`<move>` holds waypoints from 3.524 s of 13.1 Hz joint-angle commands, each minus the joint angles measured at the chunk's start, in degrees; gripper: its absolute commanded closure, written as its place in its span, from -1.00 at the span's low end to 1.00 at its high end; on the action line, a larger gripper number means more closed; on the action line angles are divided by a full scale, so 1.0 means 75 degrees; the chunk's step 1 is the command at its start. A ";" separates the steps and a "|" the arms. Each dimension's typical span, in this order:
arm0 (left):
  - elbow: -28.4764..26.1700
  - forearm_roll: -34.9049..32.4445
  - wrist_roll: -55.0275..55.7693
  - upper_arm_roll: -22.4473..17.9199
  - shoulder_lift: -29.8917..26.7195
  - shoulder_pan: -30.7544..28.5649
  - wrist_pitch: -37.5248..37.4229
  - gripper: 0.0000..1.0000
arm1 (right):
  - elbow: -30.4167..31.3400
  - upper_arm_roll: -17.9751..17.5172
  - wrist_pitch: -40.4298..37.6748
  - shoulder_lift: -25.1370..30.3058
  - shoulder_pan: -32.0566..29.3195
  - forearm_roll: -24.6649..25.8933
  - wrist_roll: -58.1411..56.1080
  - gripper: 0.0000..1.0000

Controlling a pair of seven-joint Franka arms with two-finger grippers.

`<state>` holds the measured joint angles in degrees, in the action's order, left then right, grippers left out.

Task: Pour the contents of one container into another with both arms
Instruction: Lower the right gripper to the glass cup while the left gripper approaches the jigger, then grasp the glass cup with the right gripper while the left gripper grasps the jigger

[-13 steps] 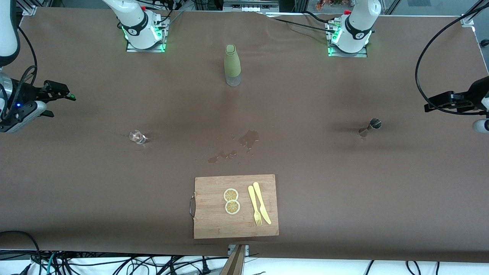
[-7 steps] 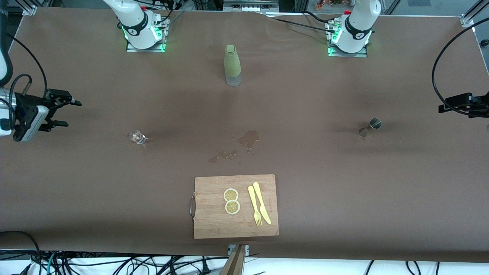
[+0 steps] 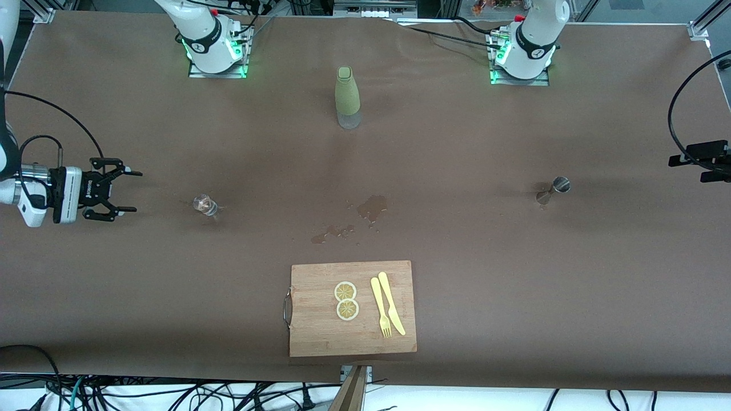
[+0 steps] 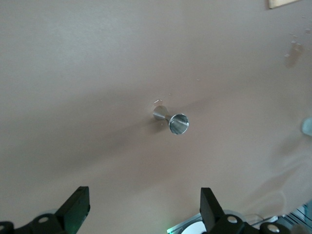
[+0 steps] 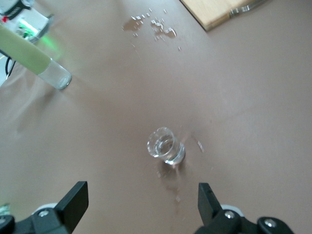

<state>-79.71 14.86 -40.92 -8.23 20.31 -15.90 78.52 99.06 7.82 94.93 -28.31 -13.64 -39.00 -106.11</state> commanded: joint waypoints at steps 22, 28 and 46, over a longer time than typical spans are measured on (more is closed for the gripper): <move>-0.2017 0.6185 -1.5483 -0.1129 0.4464 -0.1372 -0.1176 -1.00 | 0.1276 -0.0411 0.0445 -0.2530 0.0201 -0.4714 -0.6454 -0.42; -0.1994 0.6912 -1.5989 -0.0719 0.4956 -0.0903 -0.1118 -1.00 | 0.1253 -0.0411 0.0082 -0.2553 0.0201 -0.4714 -0.6302 0.50; -0.2005 0.6738 -1.6047 -0.0648 0.5121 -0.0586 -0.1340 0.34 | -0.0596 -0.1512 -0.0599 -0.2495 0.1230 -0.4726 -0.3024 1.00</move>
<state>-94.82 66.49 -156.05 -12.68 58.57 -20.43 69.15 98.29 -3.38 90.59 -47.32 -6.63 -73.74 -134.00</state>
